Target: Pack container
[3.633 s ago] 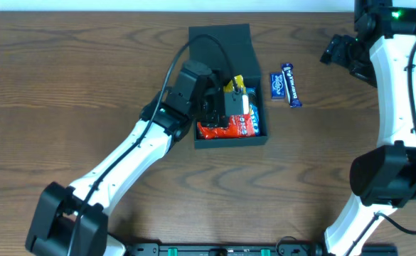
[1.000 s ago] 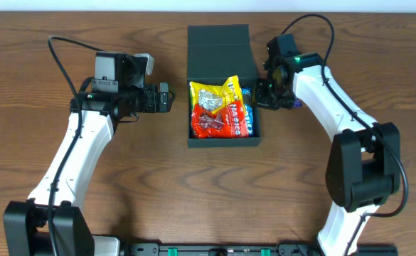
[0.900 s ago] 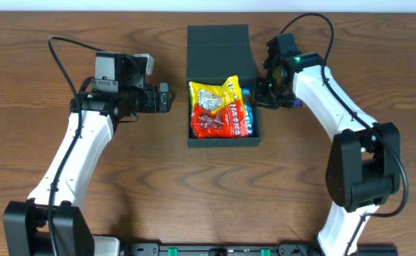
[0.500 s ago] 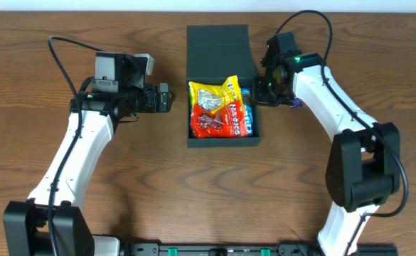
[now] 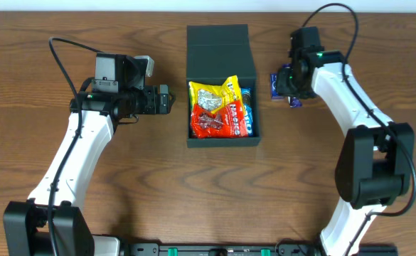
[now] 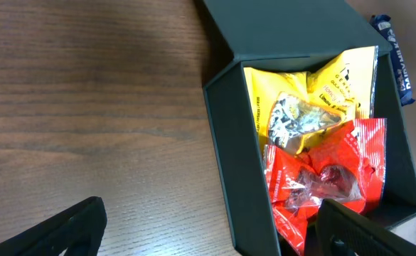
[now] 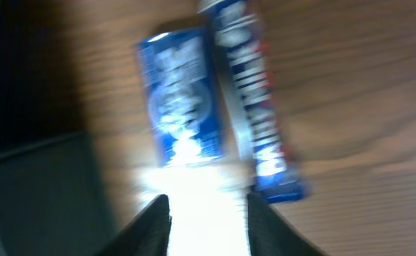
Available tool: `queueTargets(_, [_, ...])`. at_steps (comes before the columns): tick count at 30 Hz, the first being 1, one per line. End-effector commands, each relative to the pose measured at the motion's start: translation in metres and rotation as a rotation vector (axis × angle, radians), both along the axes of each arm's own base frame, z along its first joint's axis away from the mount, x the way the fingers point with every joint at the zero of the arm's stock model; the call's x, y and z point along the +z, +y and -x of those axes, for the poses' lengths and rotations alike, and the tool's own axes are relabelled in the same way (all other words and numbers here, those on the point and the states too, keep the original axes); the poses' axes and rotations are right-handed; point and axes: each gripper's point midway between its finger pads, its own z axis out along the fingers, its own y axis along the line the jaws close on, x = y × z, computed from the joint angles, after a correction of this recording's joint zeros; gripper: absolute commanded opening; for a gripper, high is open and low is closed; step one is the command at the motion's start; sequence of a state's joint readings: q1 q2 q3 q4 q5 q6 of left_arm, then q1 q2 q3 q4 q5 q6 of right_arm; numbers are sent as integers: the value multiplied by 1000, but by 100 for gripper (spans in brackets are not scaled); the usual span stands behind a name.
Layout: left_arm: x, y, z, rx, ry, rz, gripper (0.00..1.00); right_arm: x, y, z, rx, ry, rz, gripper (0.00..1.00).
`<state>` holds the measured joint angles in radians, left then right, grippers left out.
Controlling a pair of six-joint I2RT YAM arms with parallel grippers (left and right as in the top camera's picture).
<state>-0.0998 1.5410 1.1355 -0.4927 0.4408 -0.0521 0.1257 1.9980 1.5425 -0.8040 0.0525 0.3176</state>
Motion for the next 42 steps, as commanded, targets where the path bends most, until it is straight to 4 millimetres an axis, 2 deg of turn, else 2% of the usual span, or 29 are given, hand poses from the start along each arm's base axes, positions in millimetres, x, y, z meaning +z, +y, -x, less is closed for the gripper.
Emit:
queueTargets(1, [1,3,3,5,-2,-7,95,5,-26,-6,-9,-31,115,39])
queueTargets(6, [1,3,2,5,-4,-7,95,5,-33,-17,3,-68,123,38])
queueTargets(12, [2,3,1,-16,-25,-20,95,-9,-43,-24,-12,-64,132,34])
queueTargets(26, [4,2,-3,-15,-44,-18,95,-47,-36,-19,28,14,101,34])
queueTargets(42, [4,2,-3,-15,-43,-18,95,-68,-35,-14,33,62,101,34])
